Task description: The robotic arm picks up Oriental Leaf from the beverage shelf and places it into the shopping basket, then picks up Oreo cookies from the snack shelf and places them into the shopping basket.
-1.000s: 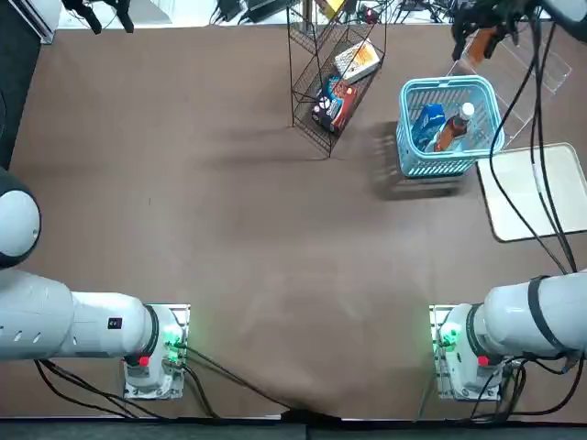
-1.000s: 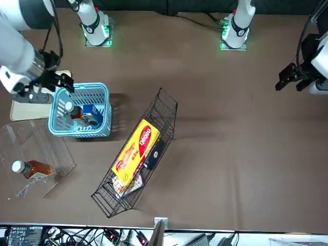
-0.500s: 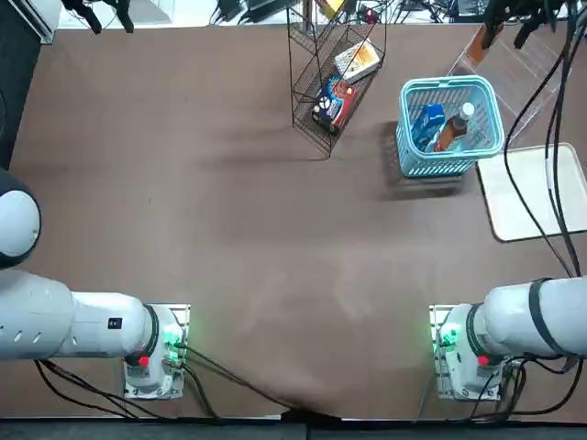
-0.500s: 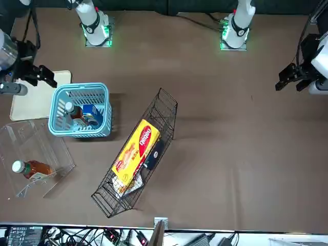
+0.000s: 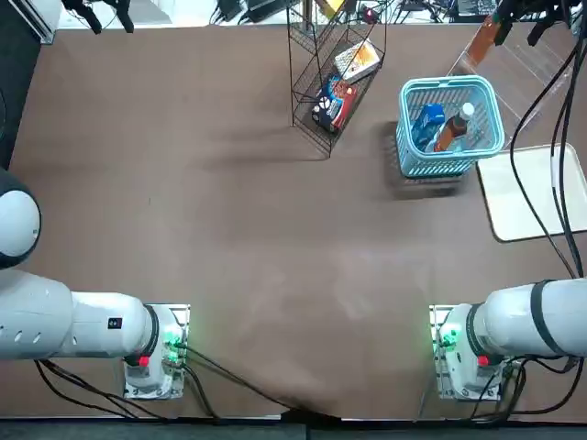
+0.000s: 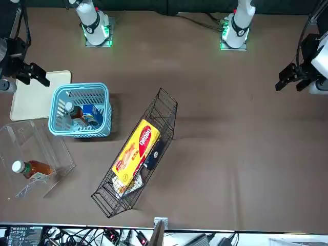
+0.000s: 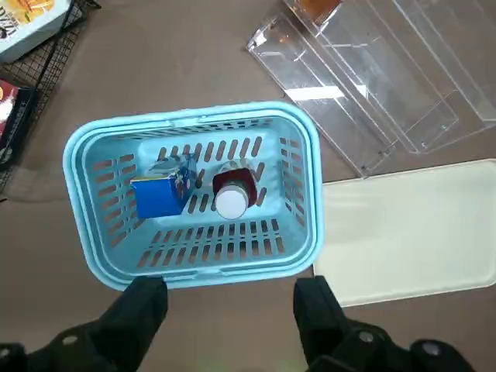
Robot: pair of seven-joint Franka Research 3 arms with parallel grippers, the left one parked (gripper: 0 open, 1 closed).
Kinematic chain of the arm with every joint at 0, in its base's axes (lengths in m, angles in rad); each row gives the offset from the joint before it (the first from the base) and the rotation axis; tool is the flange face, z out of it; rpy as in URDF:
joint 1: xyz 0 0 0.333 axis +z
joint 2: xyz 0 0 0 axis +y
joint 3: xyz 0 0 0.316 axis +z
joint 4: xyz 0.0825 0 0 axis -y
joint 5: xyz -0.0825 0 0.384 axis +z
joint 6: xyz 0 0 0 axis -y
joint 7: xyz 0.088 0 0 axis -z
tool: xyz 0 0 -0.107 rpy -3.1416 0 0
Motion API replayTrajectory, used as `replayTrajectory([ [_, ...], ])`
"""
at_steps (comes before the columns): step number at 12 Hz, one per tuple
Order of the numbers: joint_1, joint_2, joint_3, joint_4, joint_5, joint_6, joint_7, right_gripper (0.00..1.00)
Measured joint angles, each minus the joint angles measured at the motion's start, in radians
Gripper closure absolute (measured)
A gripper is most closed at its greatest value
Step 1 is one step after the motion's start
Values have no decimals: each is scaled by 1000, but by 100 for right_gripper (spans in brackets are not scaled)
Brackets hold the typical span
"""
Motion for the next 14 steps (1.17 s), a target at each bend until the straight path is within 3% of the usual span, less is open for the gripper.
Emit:
replayTrajectory([
  [14, 11, 3, -1, 20, 0, -1, -2, 0],
])
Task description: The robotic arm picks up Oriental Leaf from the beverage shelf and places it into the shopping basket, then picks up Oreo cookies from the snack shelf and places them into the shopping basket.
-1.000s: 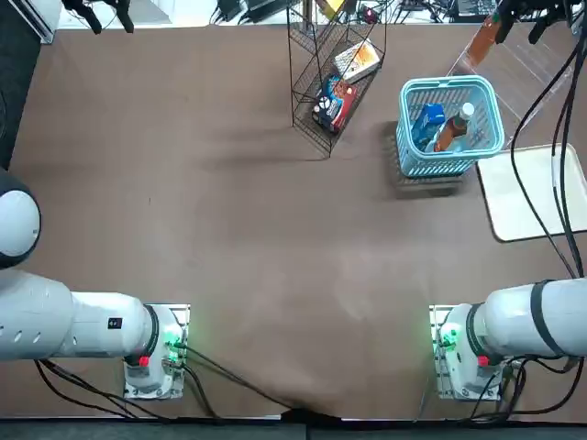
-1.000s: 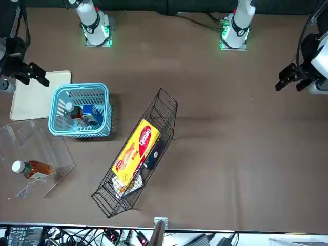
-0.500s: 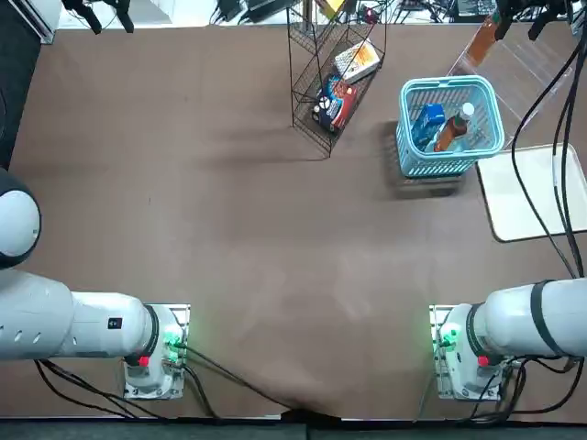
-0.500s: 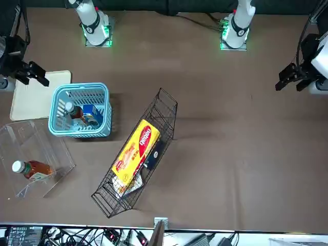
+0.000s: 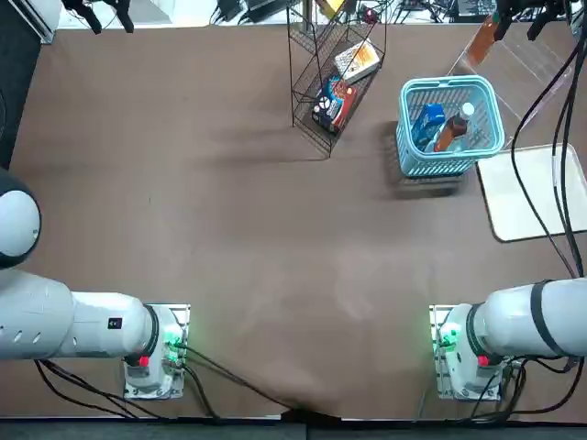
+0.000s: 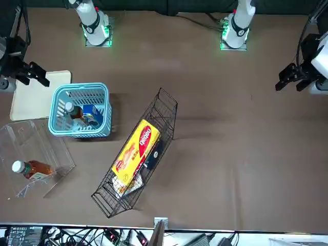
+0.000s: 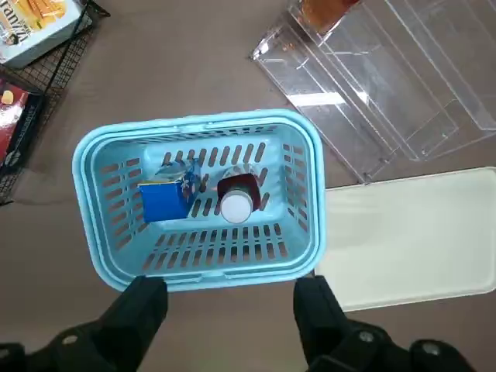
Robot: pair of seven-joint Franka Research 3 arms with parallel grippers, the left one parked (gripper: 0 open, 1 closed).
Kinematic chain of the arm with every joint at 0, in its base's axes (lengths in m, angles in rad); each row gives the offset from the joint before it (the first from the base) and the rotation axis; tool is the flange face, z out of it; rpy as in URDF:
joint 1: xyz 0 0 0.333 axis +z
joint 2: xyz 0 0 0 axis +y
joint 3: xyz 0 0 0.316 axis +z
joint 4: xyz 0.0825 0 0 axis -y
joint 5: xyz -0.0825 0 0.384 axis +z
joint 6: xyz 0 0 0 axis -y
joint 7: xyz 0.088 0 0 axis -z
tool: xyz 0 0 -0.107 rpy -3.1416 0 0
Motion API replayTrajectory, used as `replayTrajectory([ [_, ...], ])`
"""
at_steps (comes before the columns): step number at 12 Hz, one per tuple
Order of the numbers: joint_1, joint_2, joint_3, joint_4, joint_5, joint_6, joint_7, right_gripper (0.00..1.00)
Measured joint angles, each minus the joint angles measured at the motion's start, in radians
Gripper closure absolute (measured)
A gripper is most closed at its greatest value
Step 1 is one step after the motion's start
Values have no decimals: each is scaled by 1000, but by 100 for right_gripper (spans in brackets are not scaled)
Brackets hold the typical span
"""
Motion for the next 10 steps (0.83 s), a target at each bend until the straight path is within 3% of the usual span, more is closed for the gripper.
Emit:
replayTrajectory([
  [10, 1, 6, 0, 0, 1, 0, 0, 0],
])
